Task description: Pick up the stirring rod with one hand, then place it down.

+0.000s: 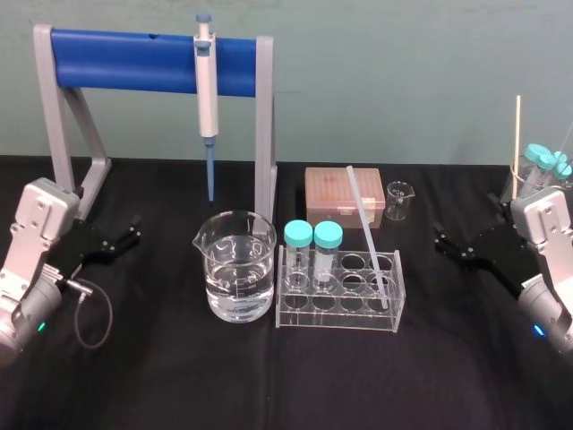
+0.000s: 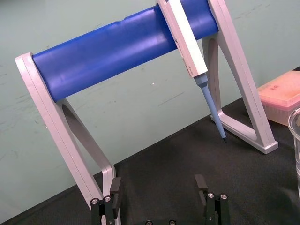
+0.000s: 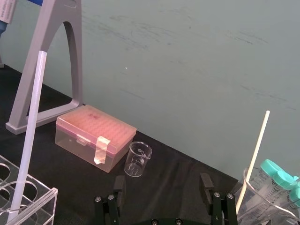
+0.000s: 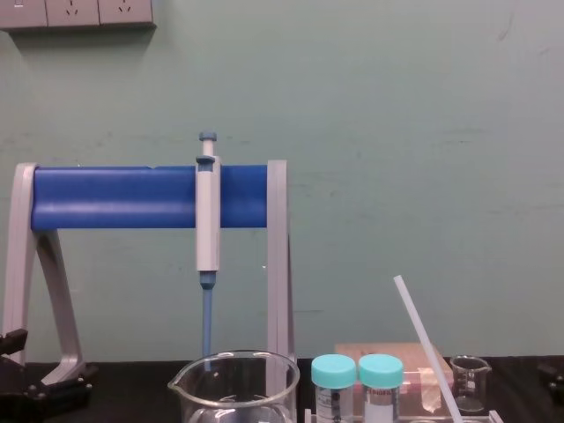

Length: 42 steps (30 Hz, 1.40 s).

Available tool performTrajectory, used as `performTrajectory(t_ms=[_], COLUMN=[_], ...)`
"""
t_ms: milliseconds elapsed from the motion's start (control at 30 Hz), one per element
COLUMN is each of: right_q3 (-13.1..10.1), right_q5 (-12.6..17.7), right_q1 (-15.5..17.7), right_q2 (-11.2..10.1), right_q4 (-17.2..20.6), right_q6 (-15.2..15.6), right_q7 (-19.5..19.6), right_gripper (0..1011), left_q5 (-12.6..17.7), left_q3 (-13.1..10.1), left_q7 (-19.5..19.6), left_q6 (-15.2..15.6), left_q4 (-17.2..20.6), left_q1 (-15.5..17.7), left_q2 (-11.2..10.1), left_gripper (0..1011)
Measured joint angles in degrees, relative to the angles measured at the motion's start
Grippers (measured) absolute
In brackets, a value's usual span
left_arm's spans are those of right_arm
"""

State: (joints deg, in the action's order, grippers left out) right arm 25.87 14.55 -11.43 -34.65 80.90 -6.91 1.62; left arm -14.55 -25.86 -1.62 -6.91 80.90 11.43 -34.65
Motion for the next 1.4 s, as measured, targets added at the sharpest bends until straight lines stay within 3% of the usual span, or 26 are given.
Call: performTrajectory(t_ms=[1400], right_q3=[0.00], right_q5=[0.00], right_q1=[0.00], right_q2=[0.00], right_q4=[0.00], right_q6=[0.00], right_q7=[0.00], right_gripper=[1003], left_q5=[0.00], left_q3=[0.00], left_q7=[0.00], left_q6=[0.00], left_q4=[0.00], left_q1=[0.00], left_q2=[0.00], left_gripper=[1001])
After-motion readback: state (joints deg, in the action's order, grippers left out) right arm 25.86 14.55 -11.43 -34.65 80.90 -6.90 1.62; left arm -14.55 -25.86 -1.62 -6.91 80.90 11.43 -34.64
